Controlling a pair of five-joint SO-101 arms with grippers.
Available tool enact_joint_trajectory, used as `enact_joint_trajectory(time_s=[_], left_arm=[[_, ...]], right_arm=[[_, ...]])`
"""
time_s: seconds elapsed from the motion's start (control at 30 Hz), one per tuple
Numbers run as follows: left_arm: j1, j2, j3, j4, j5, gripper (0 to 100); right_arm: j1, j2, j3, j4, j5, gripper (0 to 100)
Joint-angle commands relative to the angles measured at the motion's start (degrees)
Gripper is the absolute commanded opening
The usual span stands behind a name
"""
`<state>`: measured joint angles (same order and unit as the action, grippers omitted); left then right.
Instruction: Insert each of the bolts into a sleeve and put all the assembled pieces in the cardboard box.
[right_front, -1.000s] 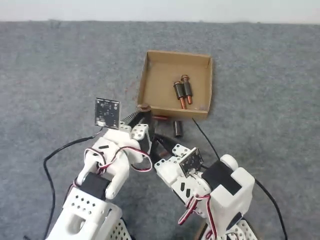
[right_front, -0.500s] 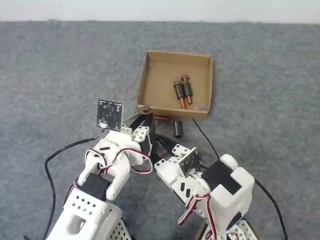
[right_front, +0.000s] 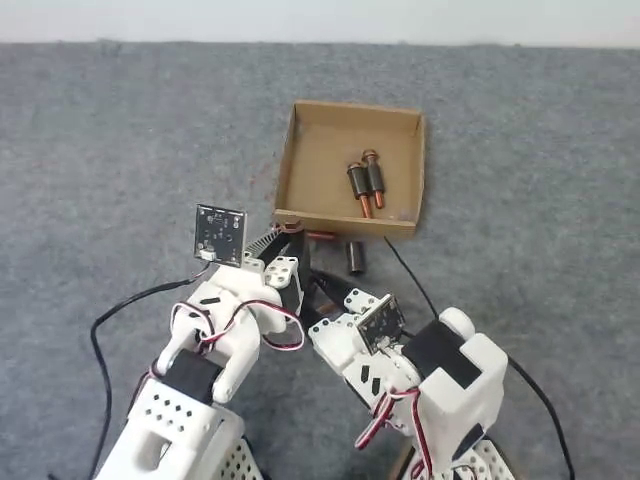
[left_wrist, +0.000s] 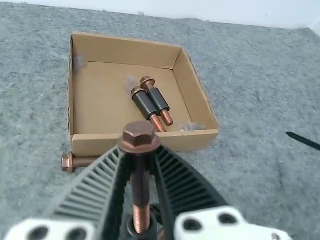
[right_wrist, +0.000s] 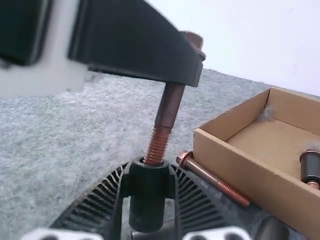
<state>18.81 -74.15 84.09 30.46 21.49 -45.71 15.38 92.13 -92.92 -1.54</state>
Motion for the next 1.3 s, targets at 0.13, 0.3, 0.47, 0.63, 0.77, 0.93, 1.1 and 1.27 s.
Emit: enact_joint_trajectory(time_s=[0.13, 0.3, 0.47, 0.63, 0.77, 0.93, 1.1, 1.27], left_arm=[[0.5, -0.5, 0.4, 0.4, 0.3, 1], [0.5, -0.6, 0.8, 0.4, 0.3, 1], [0.6, -6.3, 4.1, 0.3, 0.2, 1], [0.6, -22.4, 12.0, 0.9, 0.4, 1], [1.3, -31.3, 12.1, 11.7, 0.4, 1], [2.9, -29.7, 12.4, 12.1, 0.4, 1], [3.1, -29.7, 12.4, 14.7, 0.4, 1], [3.8, -29.7, 12.4, 16.7, 0.4, 1]], right_arm=[[1.1, -0.7, 0.3, -1.2, -0.1, 0.7], [1.1, -0.7, 0.2, -1.2, -0.1, 0.7], [2.9, -0.7, -0.7, -1.2, -0.2, 0.7], [2.9, -0.7, -0.8, -1.5, -0.2, 0.7], [2.9, -0.7, -0.7, -1.7, -0.2, 0.7], [2.9, -0.7, -0.4, -1.9, -0.2, 0.7], [2.9, -0.7, 0.5, -4.6, -0.1, 0.7], [2.9, -0.7, 0.5, -4.6, -0.1, 0.7]])
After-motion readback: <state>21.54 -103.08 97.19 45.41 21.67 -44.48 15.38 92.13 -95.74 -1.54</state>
